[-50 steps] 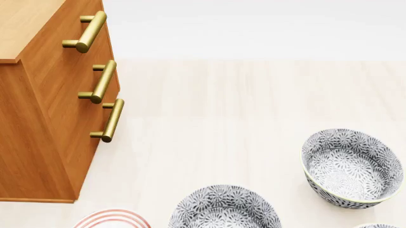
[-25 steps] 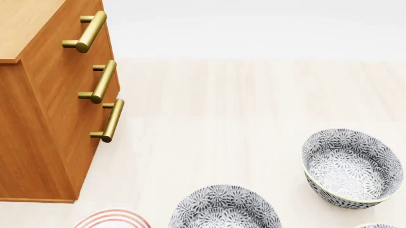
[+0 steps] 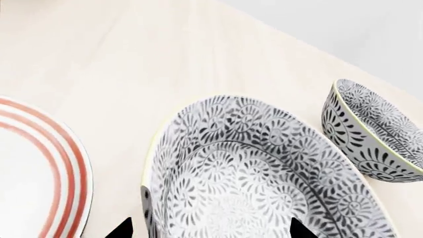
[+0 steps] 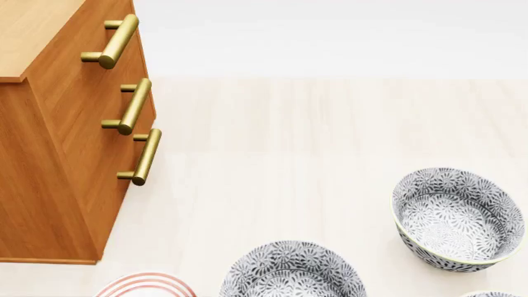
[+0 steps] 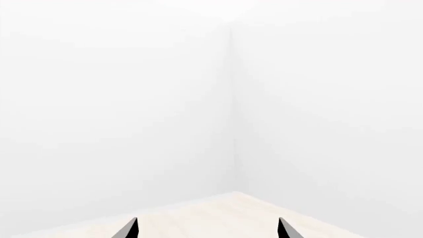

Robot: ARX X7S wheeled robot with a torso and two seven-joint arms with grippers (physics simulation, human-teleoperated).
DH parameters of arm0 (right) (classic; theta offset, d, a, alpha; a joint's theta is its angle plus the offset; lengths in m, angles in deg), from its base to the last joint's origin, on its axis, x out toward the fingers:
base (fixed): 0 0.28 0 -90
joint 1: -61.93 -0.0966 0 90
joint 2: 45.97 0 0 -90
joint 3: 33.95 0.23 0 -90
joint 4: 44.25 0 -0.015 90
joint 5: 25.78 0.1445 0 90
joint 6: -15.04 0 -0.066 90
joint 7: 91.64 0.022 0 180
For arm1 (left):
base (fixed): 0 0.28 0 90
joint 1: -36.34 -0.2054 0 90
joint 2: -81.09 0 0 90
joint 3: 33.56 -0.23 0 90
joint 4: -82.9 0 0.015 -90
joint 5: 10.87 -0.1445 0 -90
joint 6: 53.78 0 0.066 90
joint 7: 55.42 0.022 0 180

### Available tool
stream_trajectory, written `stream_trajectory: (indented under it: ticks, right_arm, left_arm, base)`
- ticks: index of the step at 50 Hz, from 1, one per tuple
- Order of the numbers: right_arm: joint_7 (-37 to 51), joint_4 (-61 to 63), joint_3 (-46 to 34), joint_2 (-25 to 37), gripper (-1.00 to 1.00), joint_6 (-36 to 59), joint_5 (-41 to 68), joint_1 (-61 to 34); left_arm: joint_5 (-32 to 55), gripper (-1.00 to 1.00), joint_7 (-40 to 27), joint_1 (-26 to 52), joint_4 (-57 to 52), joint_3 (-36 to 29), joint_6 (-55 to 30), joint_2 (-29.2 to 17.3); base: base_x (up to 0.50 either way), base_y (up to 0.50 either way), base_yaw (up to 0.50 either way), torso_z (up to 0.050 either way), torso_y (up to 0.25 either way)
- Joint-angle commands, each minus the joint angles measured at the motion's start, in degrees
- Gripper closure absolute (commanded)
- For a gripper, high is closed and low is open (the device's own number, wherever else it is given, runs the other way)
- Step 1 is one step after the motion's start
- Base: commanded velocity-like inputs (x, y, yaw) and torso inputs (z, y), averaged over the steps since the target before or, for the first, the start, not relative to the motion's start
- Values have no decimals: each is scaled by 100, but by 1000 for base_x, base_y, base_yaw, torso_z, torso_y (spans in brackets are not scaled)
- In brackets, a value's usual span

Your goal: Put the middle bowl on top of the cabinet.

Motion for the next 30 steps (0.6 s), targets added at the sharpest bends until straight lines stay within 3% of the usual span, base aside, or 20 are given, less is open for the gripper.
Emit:
stream_trajectory:
  ticks: [1, 13, 14, 30]
  right_arm:
    - [1, 27, 0, 3, -100, -30, -6, 41]
    - [7, 58, -28, 13, -100, -19, -38, 51]
    - [8, 63, -20, 12, -100, -24, -35, 59]
    - [-6, 80, 39, -2, -100, -105, 17, 111]
  left_arm:
    - [134, -100, 144, 53, 192, -59, 133, -12]
    - [269, -100, 296, 80, 310, -66, 335, -42]
    - [290, 100, 321, 75, 327, -55, 366, -39]
    - [125, 100, 646, -43, -88, -212, 910, -208]
  base:
    - [0, 0, 0, 0, 0]
    - [0, 0, 0, 0, 0]
    - [0, 0, 0, 0, 0]
    - [0, 0, 0, 7, 19]
